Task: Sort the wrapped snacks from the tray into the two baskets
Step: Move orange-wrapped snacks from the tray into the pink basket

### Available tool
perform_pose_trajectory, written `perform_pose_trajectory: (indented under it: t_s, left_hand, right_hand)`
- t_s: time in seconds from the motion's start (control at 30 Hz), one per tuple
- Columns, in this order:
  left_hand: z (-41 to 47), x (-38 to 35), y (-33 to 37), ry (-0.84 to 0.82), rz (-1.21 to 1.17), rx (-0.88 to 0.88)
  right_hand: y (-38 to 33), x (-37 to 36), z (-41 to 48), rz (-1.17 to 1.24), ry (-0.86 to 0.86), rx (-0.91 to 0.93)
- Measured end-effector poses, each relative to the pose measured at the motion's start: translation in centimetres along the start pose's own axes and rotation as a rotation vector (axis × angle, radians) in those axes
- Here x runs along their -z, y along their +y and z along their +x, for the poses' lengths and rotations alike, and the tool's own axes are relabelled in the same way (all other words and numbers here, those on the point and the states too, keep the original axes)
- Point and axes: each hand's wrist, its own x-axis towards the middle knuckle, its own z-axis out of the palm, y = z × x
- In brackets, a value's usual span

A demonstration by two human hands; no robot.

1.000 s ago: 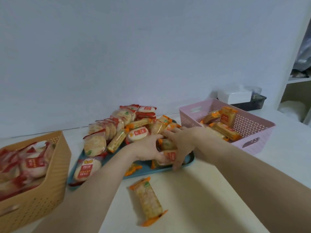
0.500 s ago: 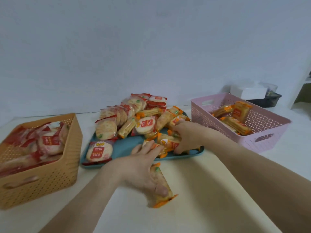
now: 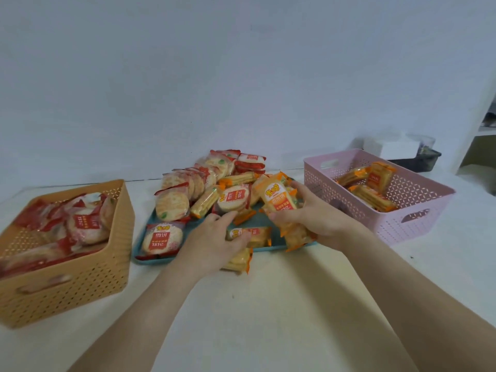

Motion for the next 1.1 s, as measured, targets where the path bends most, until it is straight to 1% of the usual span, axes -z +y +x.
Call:
perform_pose_trajectory:
  t_s: [0.07, 0.1, 0.17, 0.2, 0.27, 0.33, 0.4, 0.47, 0.53, 0.57, 0.6, 0.63, 0.67, 0.7, 0.73, 0.77, 0.83, 0.9, 0.93, 1.0, 1.03, 1.07, 1.1]
  left_hand:
    - [0.7, 0.5, 0.5, -0.139, -0.031, 0.045]
    - [1.1, 0.5, 0.7, -0.166, -0.068, 0.057]
    - [1.3, 0.3, 0.9, -0.115, -0.144, 0.058]
    - [1.3, 0.3, 1.2, -0.061, -0.170, 0.044]
    - [1.0, 0.8, 1.7, 0.071, -0.252, 0.025]
    - [1.2, 2.0, 3.9, 0.212, -0.398, -0.003]
    - [2.2, 3.1, 6.3, 0.315, -0.578, 0.007]
    - [3.6, 4.0, 9.2, 0.290, -0.825, 0.006]
    - [5.3, 4.3, 12.2, 0.202, -1.038, 0.016]
    - [6.2, 4.2, 13.6, 0.174, -1.058, 0.030]
    - [7.2, 4.0, 15.1, 0.151, -1.064, 0.057]
    - [8.1, 3.6, 16.4, 0.129, -1.092, 0.096]
    - [8.8, 3.3, 17.5, 0.095, -1.136, 0.135]
    - [9.5, 2.8, 18.5, 0.055, -1.183, 0.179]
    - [10.1, 2.4, 19.1, 0.017, -1.223, 0.226]
    - [10.4, 2.1, 19.5, -0.013, -1.268, 0.267]
    - [10.8, 1.4, 19.9, -0.041, -1.344, 0.313]
    - [11.2, 0.7, 19.8, -0.052, -1.446, 0.324]
    - [11.3, 0.5, 19.5, -0.035, -1.509, 0.320]
    - [11.4, 0.1, 19.2, 0.061, -1.585, 0.293]
    - [11.3, 0.1, 19.0, 0.112, -1.567, 0.268]
    - [11.2, 0.1, 18.8, 0.151, -1.508, 0.234]
    - [10.9, 0.2, 18.5, 0.176, -1.422, 0.196]
  right_hand:
    - [0.1, -0.6, 0.0, -0.003, -0.057, -0.068]
    - [0.2, -1.0, -0.1, -0.008, -0.068, -0.097]
    - [0.2, -1.5, -0.2, 0.000, -0.059, -0.115]
    - [0.0, -1.3, -0.4, 0.013, -0.050, -0.087]
    - [-1.4, -1.4, -1.3, 0.026, -0.034, 0.032]
    - [-3.6, -0.7, -2.4, -0.027, 0.078, 0.215]
    - [-6.2, 0.5, -3.3, -0.166, 0.247, 0.398]
    - [-8.3, 2.2, -3.9, -0.335, 0.417, 0.529]
    - [-9.5, 4.5, -4.2, -0.505, 0.607, 0.596]
    - [-9.6, 5.8, -4.1, -0.585, 0.689, 0.604]
    - [-9.4, 7.0, -3.9, -0.647, 0.751, 0.572]
    - [-9.2, 8.2, -3.7, -0.691, 0.786, 0.500]
    - [-8.8, 9.4, -3.4, -0.707, 0.788, 0.399]
    - [-8.4, 10.3, -3.3, -0.683, 0.755, 0.301]
    - [-7.9, 11.1, -3.2, -0.620, 0.705, 0.228]
    - [-7.3, 11.7, -3.3, -0.549, 0.660, 0.198]
    - [-6.3, 12.4, -3.6, -0.466, 0.666, 0.223]
    - [-5.5, 12.4, -3.8, -0.406, 0.754, 0.277]
    - [-5.3, 12.2, -3.8, -0.380, 0.798, 0.304]
    - [-5.2, 11.8, -3.8, -0.367, 0.865, 0.371]
    - [-5.4, 11.5, -3.8, -0.395, 0.866, 0.408]
    - [-5.3, 11.3, -3.7, -0.441, 0.832, 0.439]
    - [-5.3, 10.9, -3.6, -0.511, 0.755, 0.451]
